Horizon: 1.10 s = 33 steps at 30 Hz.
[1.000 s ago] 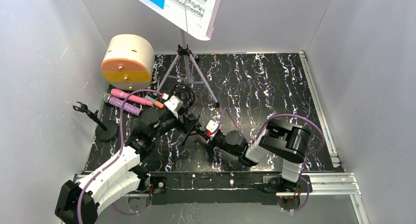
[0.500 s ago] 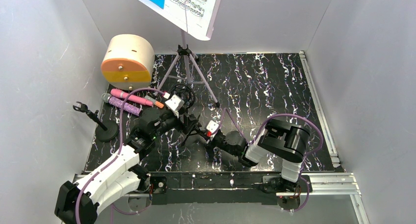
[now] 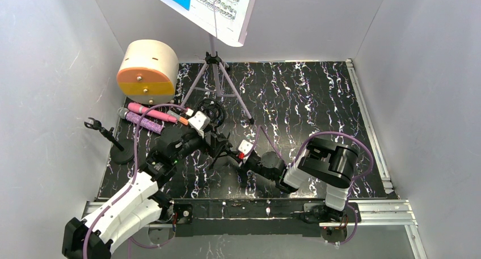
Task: Pack up the instrument practice props
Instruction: Adjust the microphone stand at the center of the board.
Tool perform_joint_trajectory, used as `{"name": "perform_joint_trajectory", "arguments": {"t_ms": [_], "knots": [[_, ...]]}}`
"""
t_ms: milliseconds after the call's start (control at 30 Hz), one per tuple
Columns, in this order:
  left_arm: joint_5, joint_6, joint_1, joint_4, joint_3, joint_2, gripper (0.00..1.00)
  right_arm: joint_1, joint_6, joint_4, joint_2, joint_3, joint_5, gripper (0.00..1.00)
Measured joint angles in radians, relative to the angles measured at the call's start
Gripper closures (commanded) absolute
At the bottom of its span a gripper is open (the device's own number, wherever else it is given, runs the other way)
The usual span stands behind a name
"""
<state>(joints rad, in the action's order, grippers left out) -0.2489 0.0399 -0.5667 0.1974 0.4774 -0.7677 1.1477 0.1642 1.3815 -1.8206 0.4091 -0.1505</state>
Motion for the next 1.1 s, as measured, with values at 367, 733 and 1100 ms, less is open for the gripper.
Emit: {"name": "perform_joint_trajectory", "arguments": {"t_ms": [367,733,1100], "knots": [[0.005,-0.022,0.002,0.014,-0.010,0.087,0.24,0.000,-0.003,0.006,-0.004,-0.001,-0.002,0.99],[-0.006,-0.051,0.002,-0.016,-0.010,-0.021,0.46,0.000,-0.004,0.009,-0.005,-0.002,-0.004,0.99],[-0.073,-0.058,-0.006,-0.004,-0.005,-0.052,1.00,0.000,-0.016,0.020,-0.010,-0.008,-0.012,0.71]]}}
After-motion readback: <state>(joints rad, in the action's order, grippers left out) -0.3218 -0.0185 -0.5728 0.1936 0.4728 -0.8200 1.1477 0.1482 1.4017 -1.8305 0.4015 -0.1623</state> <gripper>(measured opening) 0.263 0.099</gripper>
